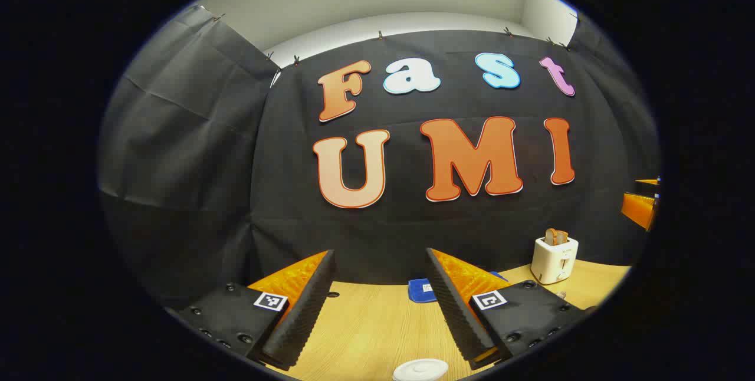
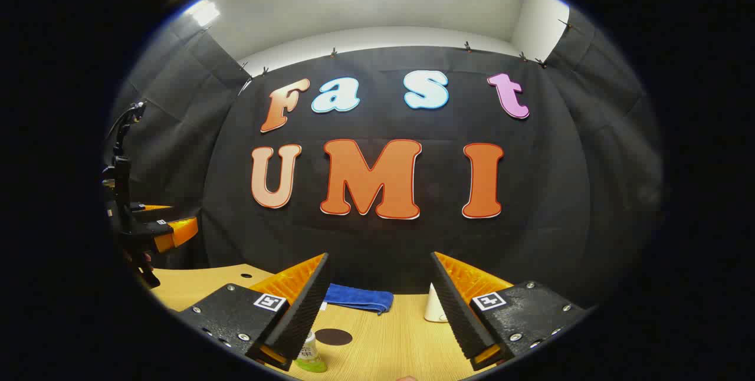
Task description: Open the teacup lid with one hand, grasp the water bottle and pour water into the teacup with the other hand; after pouring, place the water bottle on the coaster and then close the teacup lid.
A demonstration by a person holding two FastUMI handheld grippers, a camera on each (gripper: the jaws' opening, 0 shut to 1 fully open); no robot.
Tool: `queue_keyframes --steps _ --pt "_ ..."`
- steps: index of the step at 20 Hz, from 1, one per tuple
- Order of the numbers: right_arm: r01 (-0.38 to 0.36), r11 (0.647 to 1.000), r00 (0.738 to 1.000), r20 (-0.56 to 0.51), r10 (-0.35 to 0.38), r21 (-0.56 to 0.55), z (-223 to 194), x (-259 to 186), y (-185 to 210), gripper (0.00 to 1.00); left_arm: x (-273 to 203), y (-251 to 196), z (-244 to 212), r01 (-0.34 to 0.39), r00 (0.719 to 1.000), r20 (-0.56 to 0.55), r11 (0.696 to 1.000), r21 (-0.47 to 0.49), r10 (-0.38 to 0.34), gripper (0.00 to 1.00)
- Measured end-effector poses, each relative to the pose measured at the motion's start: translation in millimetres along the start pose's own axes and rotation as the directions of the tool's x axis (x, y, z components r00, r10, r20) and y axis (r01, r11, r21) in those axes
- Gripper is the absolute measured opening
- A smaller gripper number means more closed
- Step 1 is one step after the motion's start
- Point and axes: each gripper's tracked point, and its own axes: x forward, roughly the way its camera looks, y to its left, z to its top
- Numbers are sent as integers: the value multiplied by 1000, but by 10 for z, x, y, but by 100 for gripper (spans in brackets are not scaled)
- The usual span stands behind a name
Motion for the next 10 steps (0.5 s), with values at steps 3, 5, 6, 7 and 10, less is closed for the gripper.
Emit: queue_keyframes --steps 3,5,6,7,10 --pt "5 1000 1000 -5 -5 -6 -16 -6 -20 99 -11 -9 -16 1 1000 -9 1000 0 -1 95" --pt "5 1000 1000 -8 -5 -5 -21 -3 -27 99 -17 -7 -4 0 1000 -7 1000 1 0 98" --pt "5 1000 1000 -7 -5 -4 -12 14 -29 99 -20 -4 1 0 1000 -6 1000 0 0 98" --pt "4 1000 1000 -2 -4 -1 1 25 -39 99 -21 -16 1 1 1000 -6 1000 0 -1 98" --pt "-4 1000 1000 10 4 11 49 46 -23 99 -15 -37 -1 5 1000 -12 1000 0 -5 98"
